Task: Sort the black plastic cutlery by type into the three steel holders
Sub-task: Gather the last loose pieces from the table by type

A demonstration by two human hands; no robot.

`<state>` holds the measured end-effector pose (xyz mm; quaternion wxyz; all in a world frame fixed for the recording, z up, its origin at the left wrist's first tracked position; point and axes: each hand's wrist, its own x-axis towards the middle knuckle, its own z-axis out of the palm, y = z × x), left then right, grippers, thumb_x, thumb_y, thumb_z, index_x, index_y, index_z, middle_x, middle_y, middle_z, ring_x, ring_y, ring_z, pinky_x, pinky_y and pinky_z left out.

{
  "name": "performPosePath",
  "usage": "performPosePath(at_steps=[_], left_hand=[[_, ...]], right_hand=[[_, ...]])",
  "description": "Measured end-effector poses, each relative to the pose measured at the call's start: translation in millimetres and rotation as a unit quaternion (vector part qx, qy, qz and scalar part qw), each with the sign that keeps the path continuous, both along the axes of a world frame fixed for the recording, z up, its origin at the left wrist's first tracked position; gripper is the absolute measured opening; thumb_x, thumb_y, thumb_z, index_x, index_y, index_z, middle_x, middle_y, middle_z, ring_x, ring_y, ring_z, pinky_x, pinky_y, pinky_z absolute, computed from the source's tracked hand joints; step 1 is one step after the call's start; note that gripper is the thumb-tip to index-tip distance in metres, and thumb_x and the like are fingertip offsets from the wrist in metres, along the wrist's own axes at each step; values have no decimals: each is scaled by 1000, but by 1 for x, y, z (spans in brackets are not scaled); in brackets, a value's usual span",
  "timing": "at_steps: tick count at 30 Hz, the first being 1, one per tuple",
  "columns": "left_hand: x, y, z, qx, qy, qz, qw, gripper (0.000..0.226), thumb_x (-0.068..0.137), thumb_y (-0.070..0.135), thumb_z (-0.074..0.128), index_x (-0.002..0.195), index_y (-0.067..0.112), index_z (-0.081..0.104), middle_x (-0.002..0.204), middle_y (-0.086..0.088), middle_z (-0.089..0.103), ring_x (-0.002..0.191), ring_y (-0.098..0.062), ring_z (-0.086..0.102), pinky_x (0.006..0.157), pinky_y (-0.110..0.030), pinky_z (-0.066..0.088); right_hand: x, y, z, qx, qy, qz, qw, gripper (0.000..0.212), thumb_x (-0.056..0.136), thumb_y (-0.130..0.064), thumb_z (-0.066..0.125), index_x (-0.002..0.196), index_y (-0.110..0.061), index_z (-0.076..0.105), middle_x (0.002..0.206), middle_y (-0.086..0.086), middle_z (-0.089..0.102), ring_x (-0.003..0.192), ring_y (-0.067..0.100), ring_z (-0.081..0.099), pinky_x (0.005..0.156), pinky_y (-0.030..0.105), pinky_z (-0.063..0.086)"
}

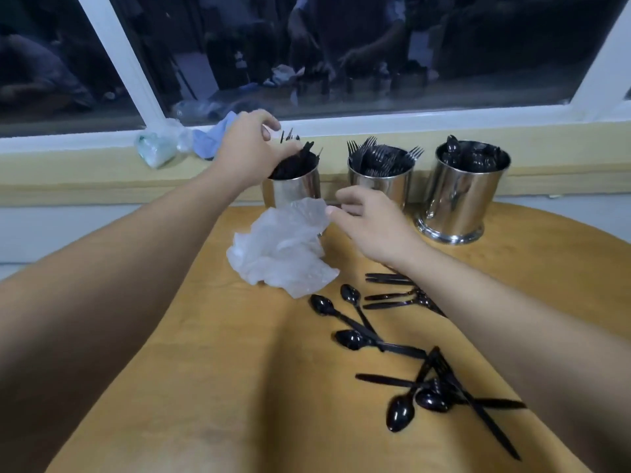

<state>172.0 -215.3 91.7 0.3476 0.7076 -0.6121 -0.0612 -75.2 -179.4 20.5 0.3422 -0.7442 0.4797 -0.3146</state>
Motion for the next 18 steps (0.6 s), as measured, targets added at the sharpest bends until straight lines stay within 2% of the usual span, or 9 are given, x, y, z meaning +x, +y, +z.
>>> performPosePath(at_steps=[2, 4, 7, 10, 12, 14, 16, 18], left_hand=[[-20, 31, 2, -49, 36, -4, 998, 30, 94, 49, 79, 103, 21, 71, 89, 4, 64, 80, -10, 59, 77, -39, 51], [-44, 73, 0, -51, 74, -17, 996, 23, 99, 38, 75, 89, 19, 71, 70, 8, 59, 59, -4, 49, 61, -31, 43], [-85, 143, -24, -11, 143, -62, 988, 24, 103, 33, 73, 86, 16, 72, 66, 3, 58, 52, -5, 44, 49, -20, 36], [-125, 198, -77, 28, 200, -98, 974, 25, 104, 29, 76, 82, 17, 72, 60, 13, 57, 55, -4, 47, 56, -21, 37], [-147, 219, -117, 60, 227, -107, 966, 25, 104, 29, 77, 82, 17, 74, 60, 13, 56, 56, -4, 47, 59, -24, 38], [-166, 234, -150, 84, 243, -114, 960, 25, 104, 27, 77, 82, 18, 74, 61, 10, 55, 56, -7, 44, 59, -28, 38], [-182, 247, -173, 84, 222, -115, 964, 22, 105, 28, 76, 83, 23, 74, 66, 13, 58, 58, -8, 45, 59, -30, 40], [-192, 256, -188, 70, 169, -129, 975, 13, 104, 24, 76, 93, 29, 79, 81, 16, 65, 68, -4, 53, 68, -25, 46]], right_hand=[[-35, 27, 0, -12, 7, -2, 1000, 42, 101, -44, 74, 137, -24, 70, 132, -12, 72, 116, 0, 68, 96, 28, 58], [-74, 62, -8, -25, 22, -11, 999, 27, 99, -40, 78, 123, -28, 77, 117, -17, 74, 102, -3, 69, 87, 23, 57], [-131, 121, -37, -34, 62, -53, 996, 13, 95, -33, 83, 107, -33, 78, 96, -13, 71, 87, 3, 65, 78, 22, 51], [-171, 175, -69, -35, 99, -96, 990, 12, 92, -30, 86, 93, -33, 74, 83, -13, 63, 75, 6, 58, 69, 23, 44], [-185, 201, -91, -40, 121, -104, 986, 14, 92, -29, 87, 94, -33, 73, 84, -15, 59, 78, 3, 58, 68, 15, 38], [-193, 215, -109, -62, 143, -106, 982, 16, 91, -35, 86, 103, -30, 77, 93, -18, 60, 87, -1, 57, 74, 11, 37], [-199, 220, -123, -98, 169, -111, 974, 28, 93, -42, 83, 117, -27, 78, 104, -17, 61, 100, 4, 57, 87, 22, 43], [-201, 222, -129, -124, 187, -125, 966, 35, 94, -42, 82, 123, -23, 79, 108, -12, 60, 107, 16, 58, 92, 33, 49]])
